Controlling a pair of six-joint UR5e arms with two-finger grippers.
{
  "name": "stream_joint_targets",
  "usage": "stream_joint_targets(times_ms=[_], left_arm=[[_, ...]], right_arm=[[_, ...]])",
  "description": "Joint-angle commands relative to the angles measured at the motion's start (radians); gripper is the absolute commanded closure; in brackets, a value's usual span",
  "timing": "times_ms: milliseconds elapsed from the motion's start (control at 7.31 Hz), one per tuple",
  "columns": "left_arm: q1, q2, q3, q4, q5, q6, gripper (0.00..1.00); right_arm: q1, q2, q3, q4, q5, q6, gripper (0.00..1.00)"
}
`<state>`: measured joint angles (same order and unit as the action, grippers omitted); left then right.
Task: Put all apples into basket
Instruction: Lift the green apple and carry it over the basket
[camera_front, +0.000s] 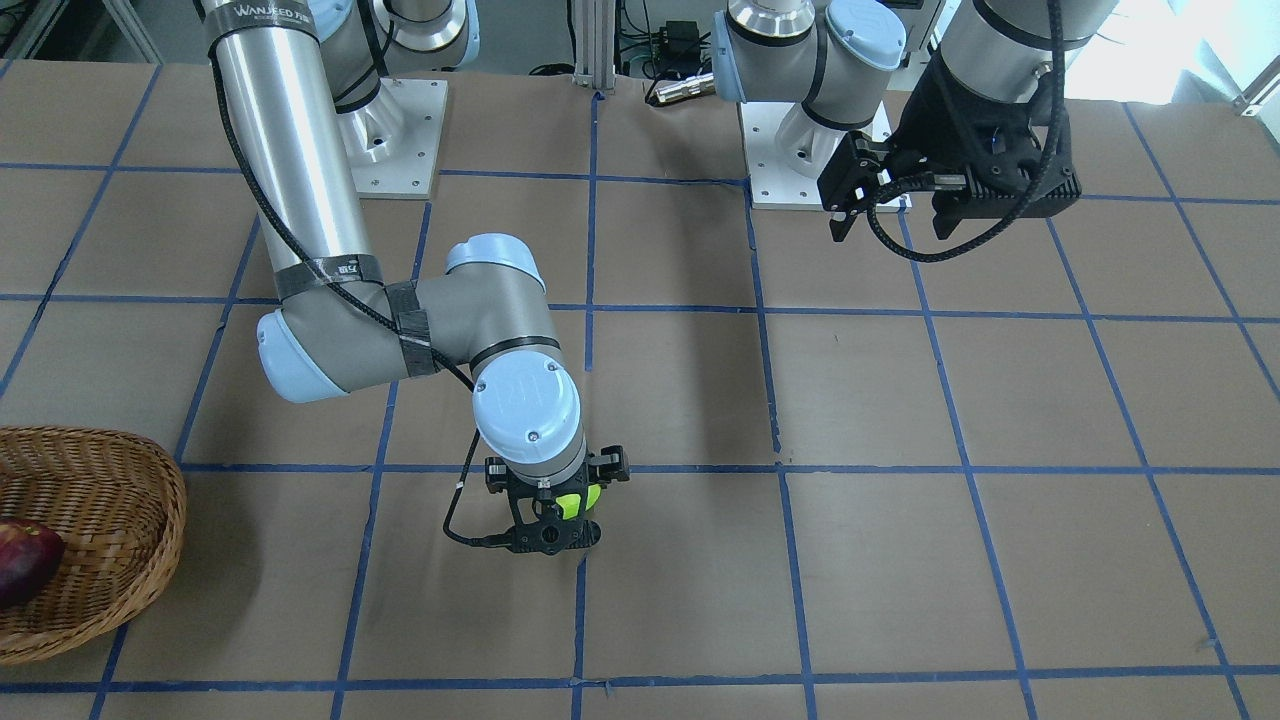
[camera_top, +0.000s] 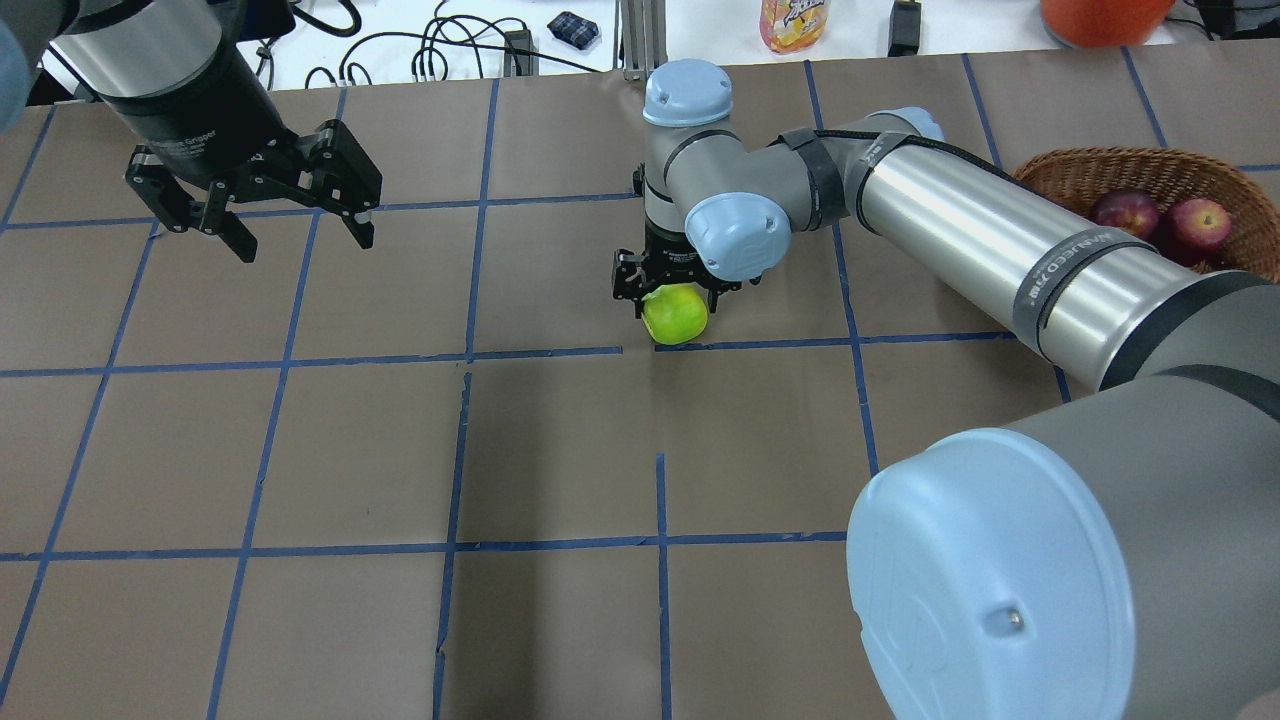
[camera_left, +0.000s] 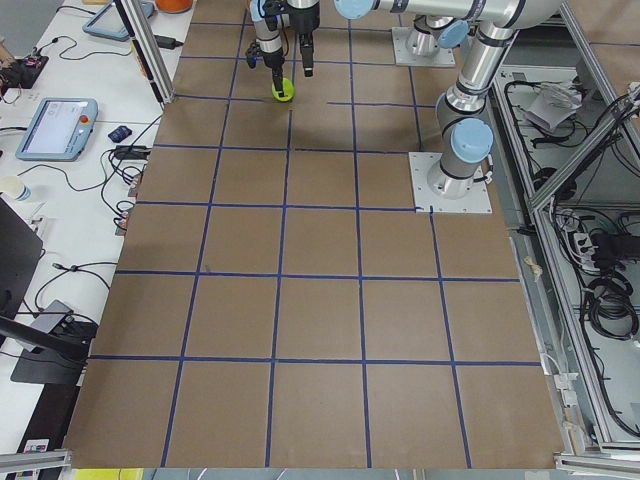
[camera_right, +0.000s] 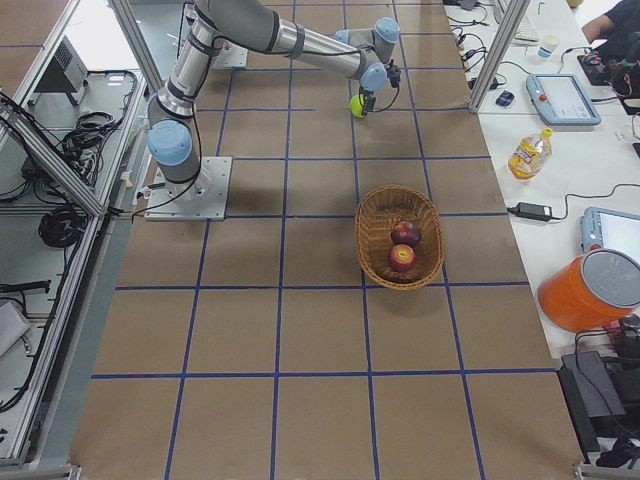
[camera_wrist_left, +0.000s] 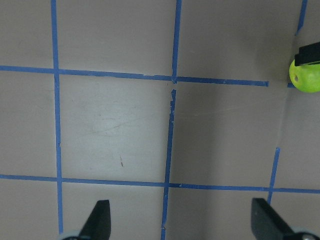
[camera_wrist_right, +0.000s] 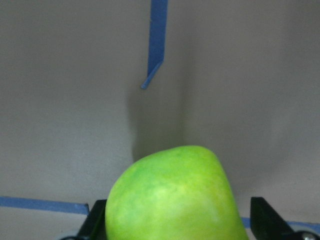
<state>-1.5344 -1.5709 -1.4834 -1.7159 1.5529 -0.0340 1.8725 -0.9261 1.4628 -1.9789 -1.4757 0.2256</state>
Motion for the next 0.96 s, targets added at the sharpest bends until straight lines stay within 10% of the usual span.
stream_joint_targets(times_ms=[0,137,821], left_arm=[[-0.001,0.005,0.0,0.002,0.0,0.0,0.0],[-0.001,0.003,0.0,0.002,-0.004,0.0,0.0],[0.0,0.005,0.008,0.002,-0.011,-0.001,0.0]], right_arm=[[0.002,0.0,0.013,-0.006,0.03,0.006,0.41],[0.004,-0.002,0.011,-0.009,0.035,0.005,0.99],[-0.254,-0.222,-0.007,0.234,-0.001,-0.162,1.0]])
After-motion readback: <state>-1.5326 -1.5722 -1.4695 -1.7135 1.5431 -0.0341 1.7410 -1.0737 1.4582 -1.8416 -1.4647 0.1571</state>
